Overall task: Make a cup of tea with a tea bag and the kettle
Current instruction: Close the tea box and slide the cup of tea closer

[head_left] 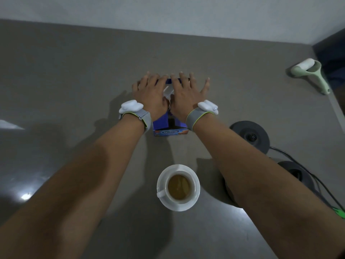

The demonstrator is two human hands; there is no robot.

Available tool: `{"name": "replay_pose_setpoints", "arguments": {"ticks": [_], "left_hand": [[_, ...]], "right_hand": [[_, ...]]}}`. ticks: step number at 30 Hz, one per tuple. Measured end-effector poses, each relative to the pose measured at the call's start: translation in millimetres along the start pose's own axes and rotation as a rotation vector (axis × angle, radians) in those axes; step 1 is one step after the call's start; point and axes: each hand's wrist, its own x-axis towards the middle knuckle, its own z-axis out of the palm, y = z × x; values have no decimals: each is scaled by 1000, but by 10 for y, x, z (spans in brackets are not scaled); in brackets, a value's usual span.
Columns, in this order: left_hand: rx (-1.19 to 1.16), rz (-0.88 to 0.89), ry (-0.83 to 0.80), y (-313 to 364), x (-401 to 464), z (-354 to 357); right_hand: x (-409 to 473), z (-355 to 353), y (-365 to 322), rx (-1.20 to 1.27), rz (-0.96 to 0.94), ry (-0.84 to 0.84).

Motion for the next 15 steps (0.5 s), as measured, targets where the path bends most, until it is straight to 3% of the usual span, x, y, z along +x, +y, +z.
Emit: {"name": "replay_pose_setpoints", "arguments": {"ticks": [8,15], "left_hand": [[44,71,140,-31,-157,1],[-12,84,50,-17,-419,-10]], "right_hand": [[-295,67,4,38,-13,135],[-561,280,61,-5,-32,174]]}}
